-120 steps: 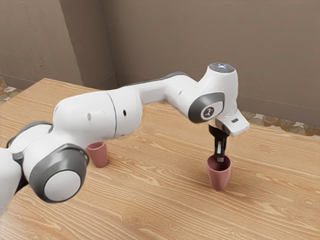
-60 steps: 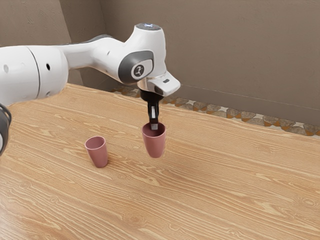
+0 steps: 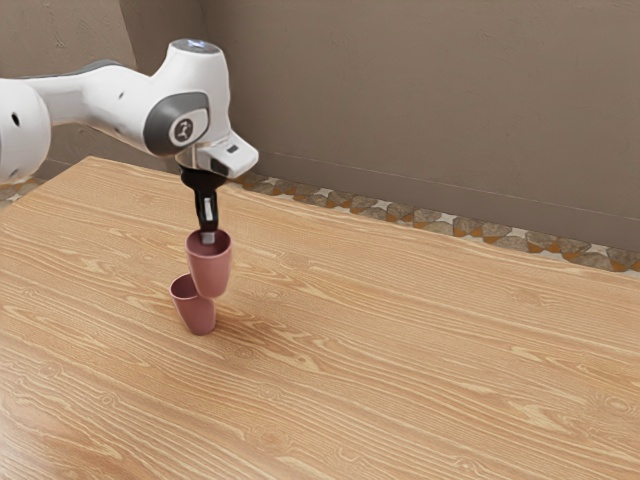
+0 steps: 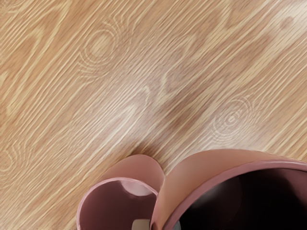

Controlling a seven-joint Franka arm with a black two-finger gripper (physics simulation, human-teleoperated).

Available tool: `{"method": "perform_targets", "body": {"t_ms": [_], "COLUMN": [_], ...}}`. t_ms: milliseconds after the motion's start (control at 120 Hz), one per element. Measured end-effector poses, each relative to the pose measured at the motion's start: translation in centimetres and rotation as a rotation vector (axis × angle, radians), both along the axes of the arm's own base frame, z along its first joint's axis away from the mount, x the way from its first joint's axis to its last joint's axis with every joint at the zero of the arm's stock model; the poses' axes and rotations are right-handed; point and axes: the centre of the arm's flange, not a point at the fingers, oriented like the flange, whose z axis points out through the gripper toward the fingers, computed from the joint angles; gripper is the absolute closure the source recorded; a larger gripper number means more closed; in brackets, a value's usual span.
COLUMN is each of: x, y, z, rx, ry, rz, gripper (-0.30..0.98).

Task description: Place the right cup onto the left cup

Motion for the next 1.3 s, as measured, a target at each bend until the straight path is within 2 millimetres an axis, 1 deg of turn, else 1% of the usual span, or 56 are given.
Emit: {"method": "perform_targets", "body": {"t_ms": [142,292,475,542,608,875,1050,1192,1300], "x": [-0.2,-0.4,-0.4,-0.1,0.4,2.4,2.5,2.3,2.6], "y": [2.1,4.9,6.8,6.9,6.5,6.3,5.4,5.5,5.4], "z": [0.7,0.8,0.5,0.2,0.2,-1.5,-2.0,-2.6,-3.6], "rx": [0.017,0.036,0.051,0.060,0.068,0.081,0.078,0.074,0.075], "ry": [-0.008,-0.002,0.010,0.015,0.014,0.039,0.054,0.066,0.081], "rz": [0.014,0.042,0.050,0.040,0.023,-0.010,-0.032,-0.034,-0.039], "gripper": [0.79,0.79,0.79,0.79,0.79,0.79,0.79,0.79,0.79]}}
